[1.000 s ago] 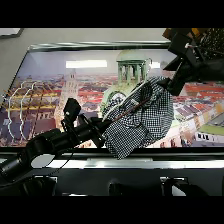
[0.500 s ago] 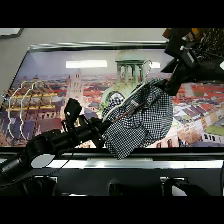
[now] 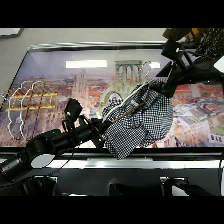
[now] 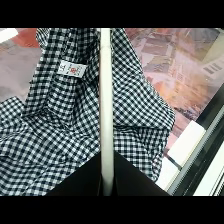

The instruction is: Fold the clothes and pants, and hang the long-sleeved shirts on hangers.

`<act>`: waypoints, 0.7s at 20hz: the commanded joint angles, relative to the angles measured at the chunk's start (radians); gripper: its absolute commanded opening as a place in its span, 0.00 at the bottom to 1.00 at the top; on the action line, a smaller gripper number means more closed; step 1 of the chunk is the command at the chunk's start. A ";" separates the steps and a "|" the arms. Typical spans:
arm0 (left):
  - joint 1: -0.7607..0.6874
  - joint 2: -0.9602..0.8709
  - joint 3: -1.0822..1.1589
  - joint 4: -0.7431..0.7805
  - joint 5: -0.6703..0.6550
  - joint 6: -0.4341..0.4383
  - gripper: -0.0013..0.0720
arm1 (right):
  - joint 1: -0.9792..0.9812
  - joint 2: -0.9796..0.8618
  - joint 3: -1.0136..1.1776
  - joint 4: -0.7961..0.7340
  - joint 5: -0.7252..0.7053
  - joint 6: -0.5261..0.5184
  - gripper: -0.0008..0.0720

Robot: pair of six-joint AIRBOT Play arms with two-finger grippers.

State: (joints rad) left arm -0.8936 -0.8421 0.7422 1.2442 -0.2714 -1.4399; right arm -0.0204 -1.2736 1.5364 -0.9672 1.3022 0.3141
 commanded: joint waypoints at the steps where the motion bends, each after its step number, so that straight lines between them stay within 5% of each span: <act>1: 0.001 0.000 0.000 0.000 -0.001 0.000 0.05 | 0.001 -0.013 0.000 0.014 0.011 -0.016 0.83; 8: 0.000 0.000 0.000 0.000 -0.001 0.000 0.05 | 0.038 -0.045 0.000 0.028 -0.002 -0.042 0.82; 14: 0.001 0.000 0.000 0.000 -0.001 0.000 0.05 | 0.038 -0.046 0.001 0.008 0.008 -0.061 0.26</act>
State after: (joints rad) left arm -0.8928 -0.8421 0.7422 1.2407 -0.2752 -1.4433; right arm 0.0158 -1.3174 1.5364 -0.9615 1.3022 0.2512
